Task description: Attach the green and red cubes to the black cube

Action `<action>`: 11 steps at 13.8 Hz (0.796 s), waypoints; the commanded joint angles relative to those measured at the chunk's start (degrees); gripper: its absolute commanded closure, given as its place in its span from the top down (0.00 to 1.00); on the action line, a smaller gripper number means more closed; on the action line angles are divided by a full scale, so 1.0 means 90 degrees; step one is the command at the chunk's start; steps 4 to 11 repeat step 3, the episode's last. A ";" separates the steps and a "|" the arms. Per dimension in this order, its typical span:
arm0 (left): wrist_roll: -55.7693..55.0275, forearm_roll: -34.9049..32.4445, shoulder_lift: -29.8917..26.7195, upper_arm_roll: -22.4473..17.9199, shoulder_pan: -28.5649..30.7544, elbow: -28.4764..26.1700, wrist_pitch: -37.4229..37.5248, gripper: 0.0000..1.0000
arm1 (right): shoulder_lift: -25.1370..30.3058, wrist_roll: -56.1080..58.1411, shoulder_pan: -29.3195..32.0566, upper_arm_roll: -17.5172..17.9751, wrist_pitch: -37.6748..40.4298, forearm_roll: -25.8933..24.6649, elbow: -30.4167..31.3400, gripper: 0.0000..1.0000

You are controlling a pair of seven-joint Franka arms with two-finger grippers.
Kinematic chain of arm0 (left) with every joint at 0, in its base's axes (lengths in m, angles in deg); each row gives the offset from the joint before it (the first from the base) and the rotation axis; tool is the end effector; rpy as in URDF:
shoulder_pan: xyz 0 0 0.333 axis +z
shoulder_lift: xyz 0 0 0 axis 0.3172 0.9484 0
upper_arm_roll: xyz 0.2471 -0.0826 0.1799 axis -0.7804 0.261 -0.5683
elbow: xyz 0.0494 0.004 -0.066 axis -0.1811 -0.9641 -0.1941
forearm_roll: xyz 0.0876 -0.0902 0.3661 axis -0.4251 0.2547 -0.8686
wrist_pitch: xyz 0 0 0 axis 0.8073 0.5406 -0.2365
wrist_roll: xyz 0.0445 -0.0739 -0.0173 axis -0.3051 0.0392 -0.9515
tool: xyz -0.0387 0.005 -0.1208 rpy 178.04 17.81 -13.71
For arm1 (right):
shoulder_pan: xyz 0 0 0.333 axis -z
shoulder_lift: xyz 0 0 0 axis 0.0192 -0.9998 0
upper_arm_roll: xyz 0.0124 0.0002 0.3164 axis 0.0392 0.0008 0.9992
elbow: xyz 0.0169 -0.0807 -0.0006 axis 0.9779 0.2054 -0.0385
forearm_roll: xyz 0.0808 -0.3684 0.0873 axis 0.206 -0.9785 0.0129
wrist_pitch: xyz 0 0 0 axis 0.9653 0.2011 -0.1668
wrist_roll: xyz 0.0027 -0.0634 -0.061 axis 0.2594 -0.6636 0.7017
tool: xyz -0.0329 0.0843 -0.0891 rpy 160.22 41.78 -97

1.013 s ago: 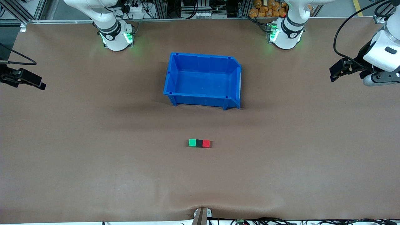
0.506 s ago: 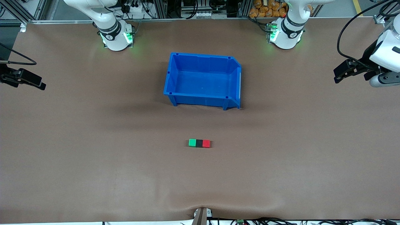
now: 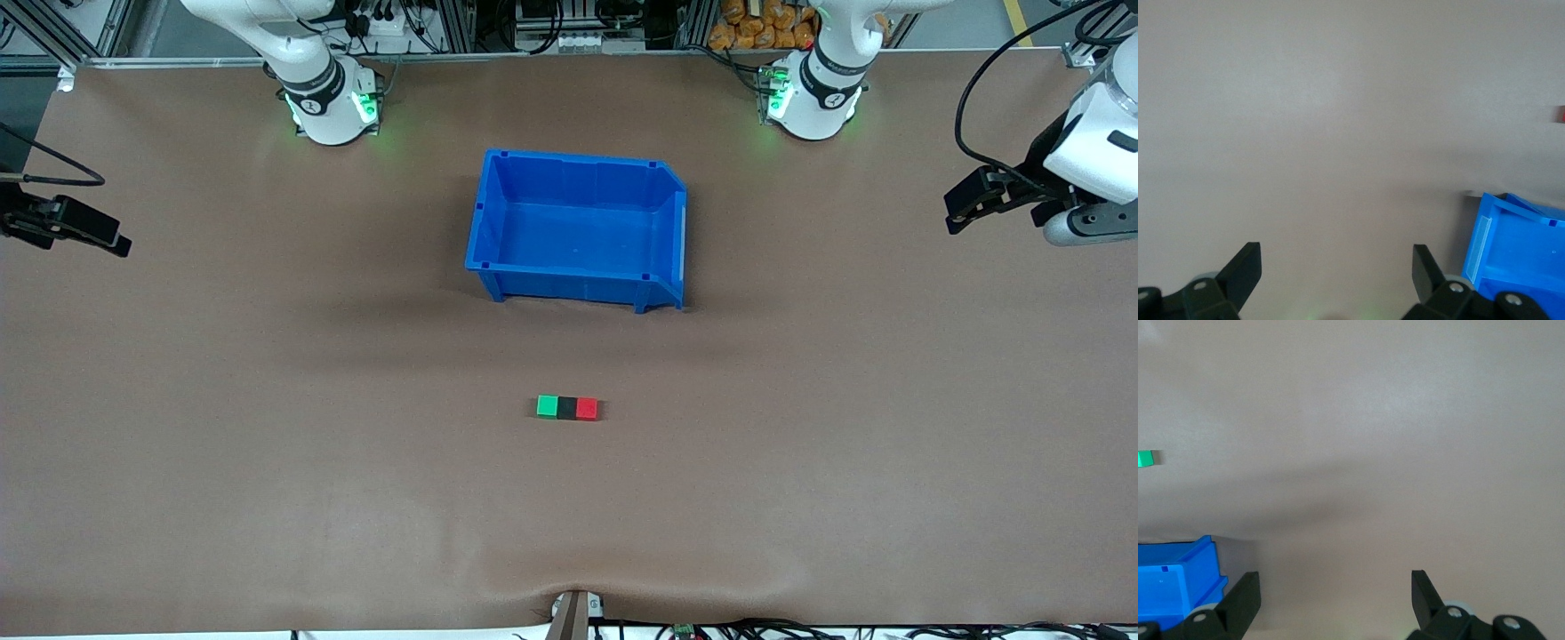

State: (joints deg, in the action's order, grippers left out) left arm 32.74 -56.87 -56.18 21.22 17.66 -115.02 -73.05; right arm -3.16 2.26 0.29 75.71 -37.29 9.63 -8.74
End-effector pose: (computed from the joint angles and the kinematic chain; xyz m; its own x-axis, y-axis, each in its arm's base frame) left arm 0.5374 -0.0678 0.6256 0.9980 0.0555 0.0306 0.0580 -0.9943 -0.0897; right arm 0.5620 -0.0195 0.6202 0.9896 -0.1280 -0.0651 -0.1300 -0.9911 -0.0275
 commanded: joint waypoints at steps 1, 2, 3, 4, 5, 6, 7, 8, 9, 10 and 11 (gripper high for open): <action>0.0062 -0.0007 0.0031 0.0027 -0.0025 0.0161 0.0188 1.00 | -0.0034 0.0041 0.0022 0.0002 0.0068 -0.0034 -0.0082 1.00; -0.0006 0.0002 0.0031 0.0028 -0.0025 0.0161 0.0217 1.00 | -0.0044 0.0041 0.0032 0.0001 0.0068 -0.0034 -0.0082 1.00; -0.0026 0.0002 0.0031 0.0037 -0.0044 0.0171 0.0256 1.00 | -0.0044 0.0041 0.0032 0.0001 0.0068 -0.0034 -0.0082 1.00; -0.0026 0.0002 0.0031 0.0037 -0.0044 0.0171 0.0256 1.00 | -0.0044 0.0041 0.0032 0.0001 0.0068 -0.0034 -0.0082 1.00; -0.0026 0.0002 0.0031 0.0037 -0.0044 0.0171 0.0256 1.00 | -0.0044 0.0041 0.0032 0.0001 0.0068 -0.0034 -0.0082 1.00; -0.0026 0.0002 0.0031 0.0037 -0.0044 0.0171 0.0256 1.00 | -0.0044 0.0041 0.0032 0.0001 0.0068 -0.0034 -0.0082 1.00; -0.0026 0.0002 0.0031 0.0037 -0.0044 0.0171 0.0256 1.00 | -0.0044 0.0041 0.0032 0.0001 0.0068 -0.0034 -0.0082 1.00; -0.0026 0.0002 0.0031 0.0037 -0.0044 0.0171 0.0256 1.00 | -0.0044 0.0041 0.0032 0.0001 0.0068 -0.0034 -0.0082 1.00; -0.0026 0.0002 0.0031 0.0037 -0.0044 0.0171 0.0256 1.00 | -0.0044 0.0041 0.0032 0.0001 0.0068 -0.0034 -0.0082 1.00; -0.0026 0.0002 0.0031 0.0037 -0.0044 0.0171 0.0256 1.00 | -0.0044 0.0041 0.0032 0.0001 0.0068 -0.0034 -0.0082 1.00; -0.0026 0.0002 0.0031 0.0037 -0.0044 0.0171 0.0256 1.00 | -0.0044 0.0041 0.0032 0.0001 0.0068 -0.0034 -0.0082 1.00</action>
